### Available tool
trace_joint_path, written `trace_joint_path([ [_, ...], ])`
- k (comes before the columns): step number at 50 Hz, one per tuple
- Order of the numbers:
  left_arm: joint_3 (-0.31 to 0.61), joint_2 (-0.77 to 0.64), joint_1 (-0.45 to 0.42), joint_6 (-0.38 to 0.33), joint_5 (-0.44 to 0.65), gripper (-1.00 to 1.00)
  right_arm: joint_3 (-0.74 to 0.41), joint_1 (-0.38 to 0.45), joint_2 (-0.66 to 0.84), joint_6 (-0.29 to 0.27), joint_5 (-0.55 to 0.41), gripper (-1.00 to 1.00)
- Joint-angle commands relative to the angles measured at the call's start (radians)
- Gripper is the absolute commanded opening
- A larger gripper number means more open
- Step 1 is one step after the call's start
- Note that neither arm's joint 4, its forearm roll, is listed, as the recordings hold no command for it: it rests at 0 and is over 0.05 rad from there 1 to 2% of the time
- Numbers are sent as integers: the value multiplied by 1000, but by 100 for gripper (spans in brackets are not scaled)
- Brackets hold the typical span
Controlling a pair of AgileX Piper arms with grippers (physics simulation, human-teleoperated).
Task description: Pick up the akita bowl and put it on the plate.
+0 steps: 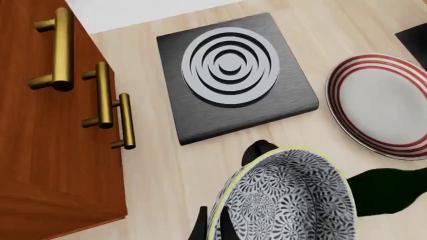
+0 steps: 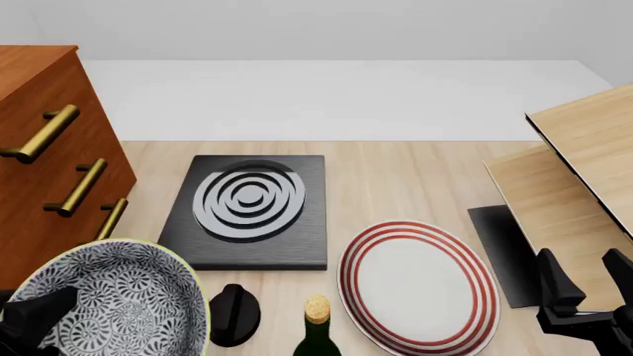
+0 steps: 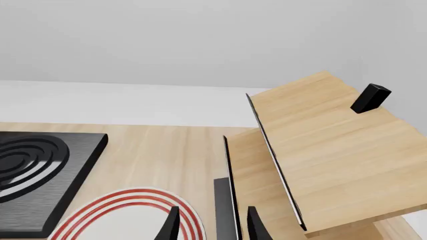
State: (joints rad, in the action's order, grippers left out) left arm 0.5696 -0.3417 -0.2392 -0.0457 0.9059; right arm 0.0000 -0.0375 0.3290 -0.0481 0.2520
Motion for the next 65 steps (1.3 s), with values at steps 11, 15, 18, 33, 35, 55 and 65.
trace_joint_path([
  [11, 240, -222, 6, 19, -135, -100, 0, -4, -6, 3, -5, 100],
  [15, 257, -273, -11, 17, -176, -100, 0, -5, 12, 7, 12, 100],
  [18, 275, -319, -22, 19, -210, -100, 0, -6, 43, 10, 39, 100],
  [33, 345, -537, -80, 37, -380, -100, 0, -5, 116, 9, 100, 100],
  [35, 361, -562, -88, 42, -395, -100, 0, -7, 111, 10, 96, 100],
  [55, 505, -806, -229, 108, -511, -100, 0, -11, 230, 22, 201, 100],
  [65, 534, -903, -305, 154, -571, -100, 0, -17, 222, 23, 197, 100],
])
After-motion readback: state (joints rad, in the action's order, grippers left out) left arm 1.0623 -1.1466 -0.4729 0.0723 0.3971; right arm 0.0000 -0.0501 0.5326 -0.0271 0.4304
